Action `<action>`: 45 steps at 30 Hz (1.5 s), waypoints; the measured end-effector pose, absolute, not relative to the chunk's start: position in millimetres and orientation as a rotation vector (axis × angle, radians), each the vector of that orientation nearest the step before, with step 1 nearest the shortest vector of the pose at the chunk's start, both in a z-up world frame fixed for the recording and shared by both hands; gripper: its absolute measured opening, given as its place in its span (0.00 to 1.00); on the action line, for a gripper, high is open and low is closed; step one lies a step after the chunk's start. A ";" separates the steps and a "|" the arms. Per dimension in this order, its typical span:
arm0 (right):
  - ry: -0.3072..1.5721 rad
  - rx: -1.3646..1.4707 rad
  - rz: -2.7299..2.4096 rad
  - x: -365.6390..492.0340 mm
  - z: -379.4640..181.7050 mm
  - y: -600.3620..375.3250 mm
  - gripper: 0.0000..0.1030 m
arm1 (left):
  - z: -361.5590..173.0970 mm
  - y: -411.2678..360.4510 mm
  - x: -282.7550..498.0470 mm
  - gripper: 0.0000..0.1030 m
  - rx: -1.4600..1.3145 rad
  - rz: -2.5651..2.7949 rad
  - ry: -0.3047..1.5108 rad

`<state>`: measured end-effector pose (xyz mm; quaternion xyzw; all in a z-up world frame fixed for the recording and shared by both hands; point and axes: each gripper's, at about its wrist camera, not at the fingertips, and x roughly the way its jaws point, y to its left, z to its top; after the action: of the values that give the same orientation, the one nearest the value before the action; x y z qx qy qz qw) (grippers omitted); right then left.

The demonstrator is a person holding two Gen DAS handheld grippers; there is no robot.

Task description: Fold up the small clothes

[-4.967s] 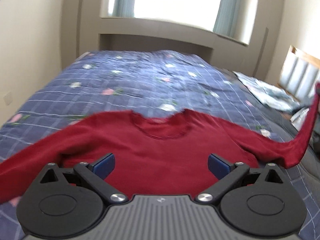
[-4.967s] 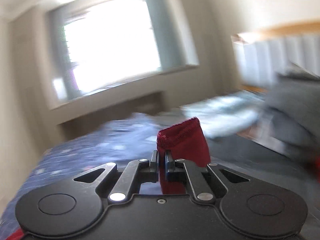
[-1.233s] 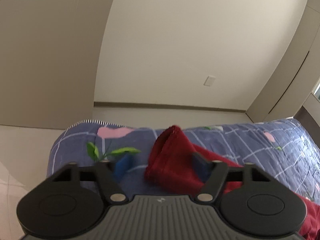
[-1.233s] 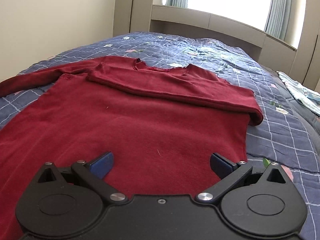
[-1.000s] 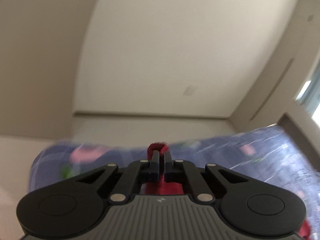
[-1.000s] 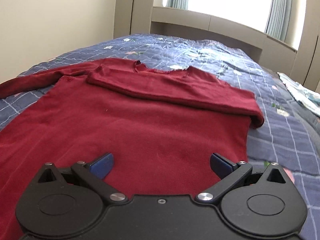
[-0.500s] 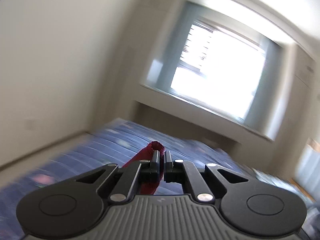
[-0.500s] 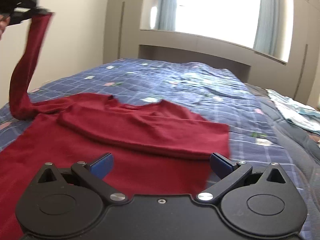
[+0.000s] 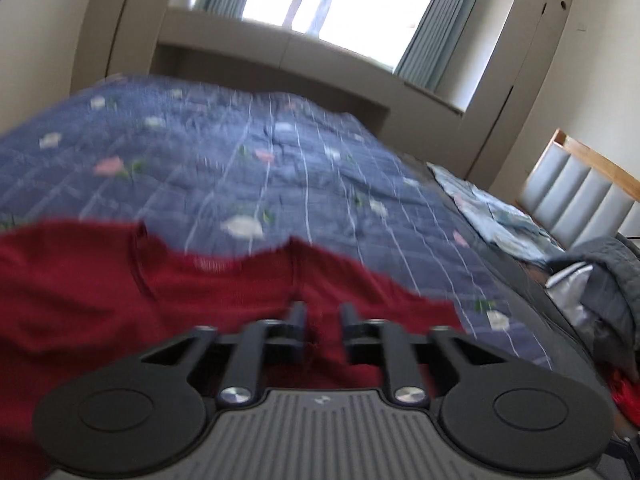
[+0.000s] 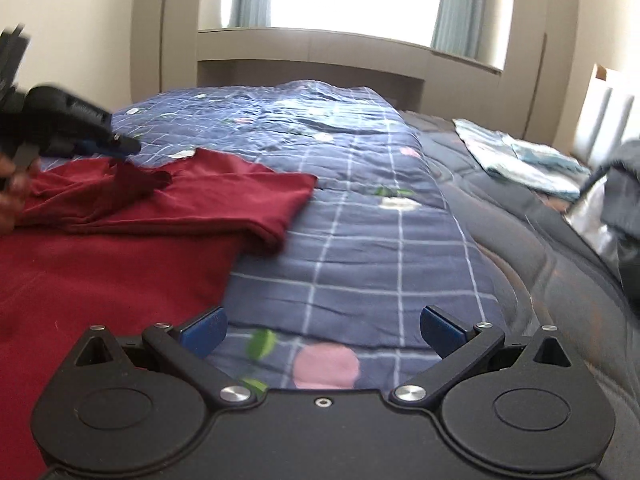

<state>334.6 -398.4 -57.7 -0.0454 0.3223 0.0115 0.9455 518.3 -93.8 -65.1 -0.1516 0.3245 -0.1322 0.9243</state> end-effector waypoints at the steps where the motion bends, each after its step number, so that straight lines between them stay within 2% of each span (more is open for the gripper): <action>1: 0.657 -0.080 0.027 336.3 -57.5 -399.0 1.00 | -63.7 -91.2 511.4 0.70 -0.321 -0.273 0.664; 4: 0.641 -0.055 0.071 347.1 -53.6 -389.8 1.00 | -34.2 -71.7 491.0 0.85 -0.342 -0.296 0.611; 9: 0.601 -0.006 0.264 390.0 -39.8 -351.0 0.99 | 0.5 -22.0 453.0 0.98 -0.324 -0.266 0.589; 14: 0.639 0.033 0.469 453.6 -38.3 -300.1 0.99 | 20.5 35.4 417.2 1.00 -0.164 -0.064 0.592; 16: 0.706 0.090 0.497 484.6 -43.3 -282.6 0.97 | 20.6 56.4 406.0 1.00 -0.089 0.010 0.585; 19: 0.803 0.221 0.488 521.2 -51.3 -268.4 0.91 | 3.2 87.6 395.7 1.00 0.004 0.062 0.581; 21: 0.852 0.315 0.422 539.5 -53.3 -265.5 0.91 | -17.4 104.5 392.7 1.00 0.045 0.063 0.587; 22: 0.877 0.348 0.390 546.8 -53.7 -264.0 0.87 | -29.3 111.6 394.2 1.00 0.060 0.048 0.594; 24: 0.923 0.341 0.341 554.8 -54.1 -258.5 0.67 | -49.6 118.1 399.8 0.99 0.098 0.036 0.605; 25: 0.934 0.318 0.332 555.9 -54.0 -253.9 0.44 | -57.4 119.8 403.9 0.98 0.117 0.030 0.610; 26: 0.940 0.289 0.322 556.1 -53.7 -249.7 0.26 | -64.2 120.4 407.5 0.97 0.133 0.023 0.615; 28: 0.915 0.255 0.321 553.6 -48.2 -246.2 0.03 | -74.2 118.8 416.7 0.95 0.146 0.004 0.620; 35: 0.736 0.367 0.376 535.0 3.8 -273.6 0.02 | -79.5 116.6 417.5 0.95 0.149 -0.057 0.596; 38: 0.713 0.389 0.363 531.8 21.2 -288.1 0.02 | -79.5 112.8 417.0 0.95 0.166 -0.074 0.592; 45: 0.789 0.402 0.266 530.3 -2.6 -322.5 0.02 | -81.0 102.7 429.4 0.83 0.222 -0.097 0.591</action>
<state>530.3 -322.5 -2.6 0.1941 0.3807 0.1283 0.8950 429.4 102.7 -81.0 0.1090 0.2907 -0.0477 0.9494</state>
